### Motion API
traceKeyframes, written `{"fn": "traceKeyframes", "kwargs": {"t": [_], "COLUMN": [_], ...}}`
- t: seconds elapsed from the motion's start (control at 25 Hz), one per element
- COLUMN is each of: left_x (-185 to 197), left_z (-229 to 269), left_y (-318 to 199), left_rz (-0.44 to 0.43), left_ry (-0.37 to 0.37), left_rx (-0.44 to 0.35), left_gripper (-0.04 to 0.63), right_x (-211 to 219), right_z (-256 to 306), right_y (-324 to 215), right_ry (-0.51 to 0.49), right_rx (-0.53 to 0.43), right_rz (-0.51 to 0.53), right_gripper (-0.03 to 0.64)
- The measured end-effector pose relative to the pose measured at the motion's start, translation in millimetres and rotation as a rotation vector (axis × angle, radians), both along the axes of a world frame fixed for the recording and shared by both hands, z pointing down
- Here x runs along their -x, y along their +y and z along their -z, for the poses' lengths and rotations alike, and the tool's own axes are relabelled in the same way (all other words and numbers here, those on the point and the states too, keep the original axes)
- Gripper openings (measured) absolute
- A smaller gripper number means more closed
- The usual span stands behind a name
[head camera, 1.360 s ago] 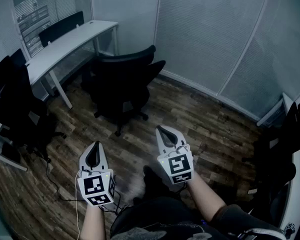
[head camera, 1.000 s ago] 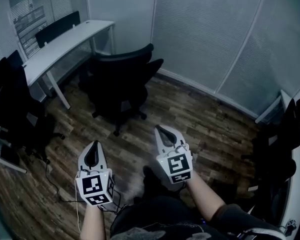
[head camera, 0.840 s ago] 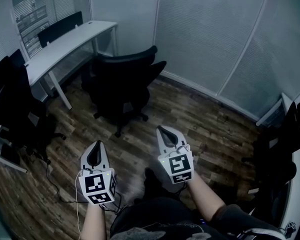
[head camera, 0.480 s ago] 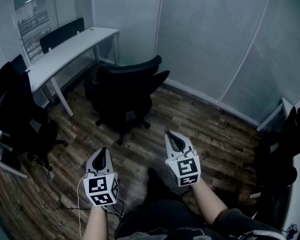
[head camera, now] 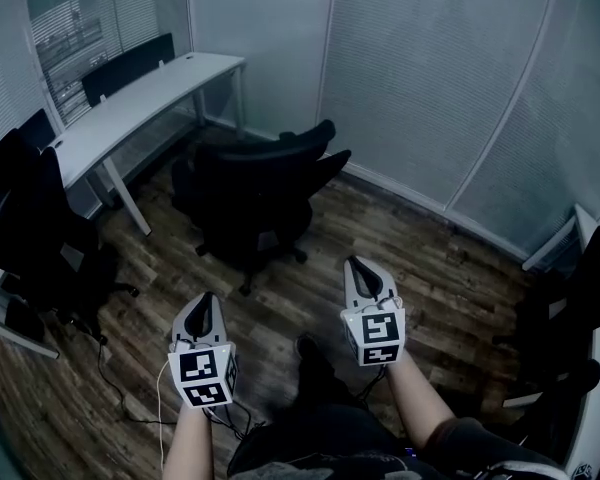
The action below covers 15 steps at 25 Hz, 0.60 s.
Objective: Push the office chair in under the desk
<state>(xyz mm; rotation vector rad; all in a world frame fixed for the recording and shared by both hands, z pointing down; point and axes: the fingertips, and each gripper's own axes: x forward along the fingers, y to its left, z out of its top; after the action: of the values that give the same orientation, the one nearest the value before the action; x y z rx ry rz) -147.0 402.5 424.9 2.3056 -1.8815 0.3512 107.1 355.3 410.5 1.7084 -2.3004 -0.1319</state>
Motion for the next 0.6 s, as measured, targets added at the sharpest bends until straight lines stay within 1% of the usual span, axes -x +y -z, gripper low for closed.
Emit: {"fn": "traceKeyframes", "kwargs": {"t": [0.28,0.48,0.6], "left_x": [-8,-11,-8], "left_z": [0,-2,-4], "left_y": [-61,-118,-146], "left_rz": [0.008,0.033,0.064], "left_ry": [-0.064,-0.066,-0.091], "left_rx": [-0.016,-0.004,-0.005], "left_gripper": [0.017,0.017,0.017], "right_x": [-11,-27,-33], "right_z": [-5,-6,-12], "right_y": [-69,-134,-170], "right_ry": [0.023,0.049,0.071], "right_rx": [0.001,0.003,0.022], "right_rz": [0.012,0.010,0.013], "right_gripper": [0.025,0.026,0.026]}}
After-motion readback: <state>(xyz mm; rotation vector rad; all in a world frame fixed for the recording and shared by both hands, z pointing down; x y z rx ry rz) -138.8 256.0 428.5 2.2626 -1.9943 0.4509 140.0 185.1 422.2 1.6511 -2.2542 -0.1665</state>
